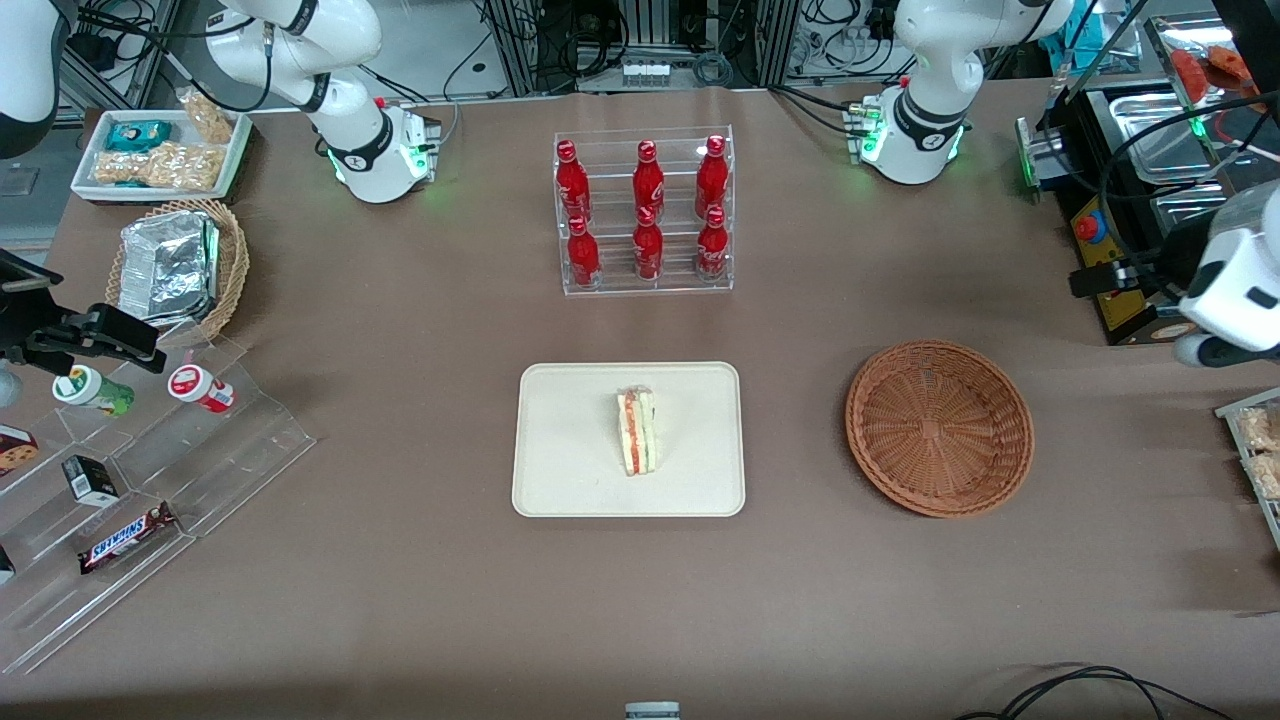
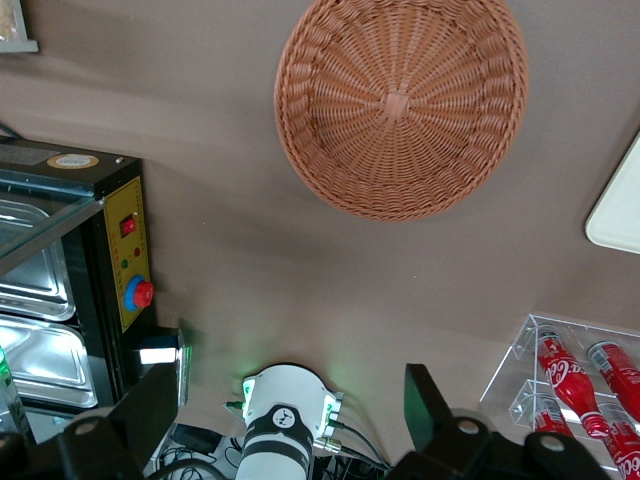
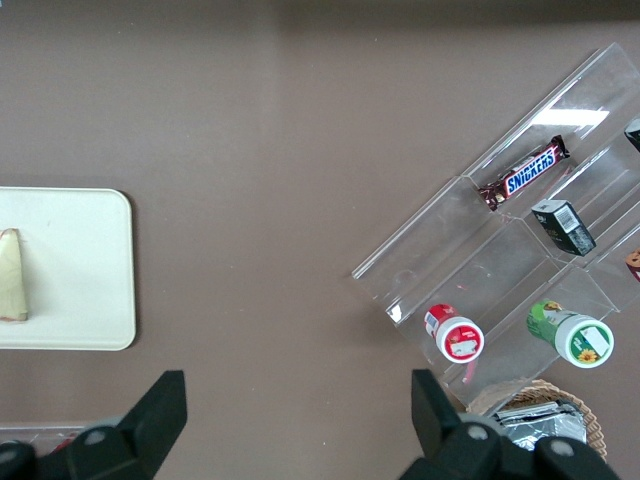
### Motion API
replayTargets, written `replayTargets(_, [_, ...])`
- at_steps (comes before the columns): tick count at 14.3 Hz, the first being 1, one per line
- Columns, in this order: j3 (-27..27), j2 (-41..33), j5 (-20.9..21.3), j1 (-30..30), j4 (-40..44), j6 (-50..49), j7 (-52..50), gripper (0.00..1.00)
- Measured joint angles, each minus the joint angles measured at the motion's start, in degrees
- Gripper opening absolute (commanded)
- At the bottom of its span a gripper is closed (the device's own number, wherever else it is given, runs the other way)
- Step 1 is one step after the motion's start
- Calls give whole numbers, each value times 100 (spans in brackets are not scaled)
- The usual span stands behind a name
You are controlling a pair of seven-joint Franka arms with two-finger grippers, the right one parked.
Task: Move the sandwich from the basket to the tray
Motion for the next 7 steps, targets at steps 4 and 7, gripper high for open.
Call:
replayTargets(4, [-15,-320,2,16,-620,320,0,100])
replayTargets(7, [-16,-703,9,37,-937,364,14,100])
